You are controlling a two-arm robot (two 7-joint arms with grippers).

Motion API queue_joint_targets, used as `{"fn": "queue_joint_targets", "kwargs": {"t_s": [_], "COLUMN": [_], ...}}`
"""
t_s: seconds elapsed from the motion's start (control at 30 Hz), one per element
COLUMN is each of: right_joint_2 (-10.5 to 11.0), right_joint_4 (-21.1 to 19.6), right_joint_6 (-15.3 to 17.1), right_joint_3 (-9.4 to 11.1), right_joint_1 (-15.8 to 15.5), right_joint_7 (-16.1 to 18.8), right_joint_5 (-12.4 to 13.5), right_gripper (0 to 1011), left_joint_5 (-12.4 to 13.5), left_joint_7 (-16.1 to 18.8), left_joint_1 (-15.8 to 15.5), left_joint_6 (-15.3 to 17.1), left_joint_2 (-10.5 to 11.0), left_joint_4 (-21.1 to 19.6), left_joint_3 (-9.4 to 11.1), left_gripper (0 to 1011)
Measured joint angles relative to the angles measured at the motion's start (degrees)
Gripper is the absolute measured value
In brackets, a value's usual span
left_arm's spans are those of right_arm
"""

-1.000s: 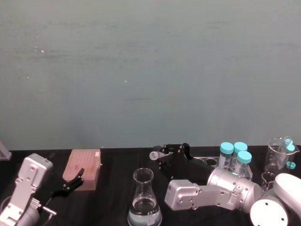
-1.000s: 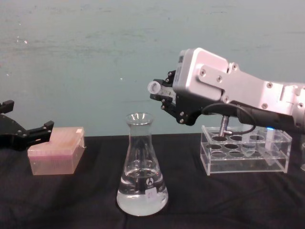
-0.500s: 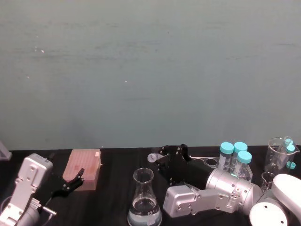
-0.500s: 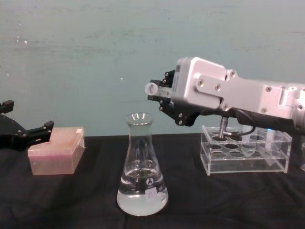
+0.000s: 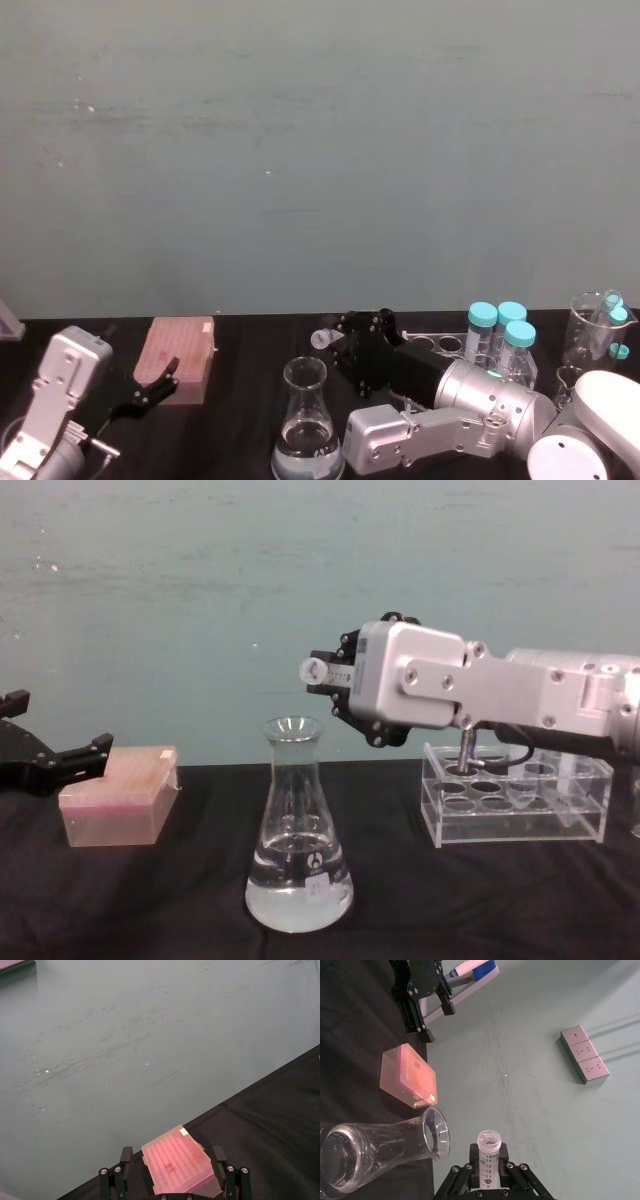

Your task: Pour the liquid from the test tube into the beaker using one hand.

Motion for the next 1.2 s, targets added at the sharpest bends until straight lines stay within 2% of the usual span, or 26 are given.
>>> {"fn": "queue_joint_targets", "kwargs": {"t_s": [0.43, 1.2], "right_joint_2": [0.82, 1.11], "right_joint_4": [-0.83, -1.03], "right_joint_6": [0.88, 2.31], "right_joint_3": [-1.64, -3.68], "right_joint_1": [0.64, 1.42], "right_joint_7": [-2.51, -4.73], "right_joint_5": [-4.37, -8.00], "right_gripper": [204, 204], "left_joint_5": [0.00, 0.00], "left_joint_7": [0.00, 0.00], "left_joint_1": [0.00, 0.00], "left_joint_6": [0.00, 0.00], "left_joint_2": [0.00, 0.00], "left_joint_4": [0.00, 0.00], "left_joint_3": [0.00, 0.00], "left_gripper": [1000, 1000]}}
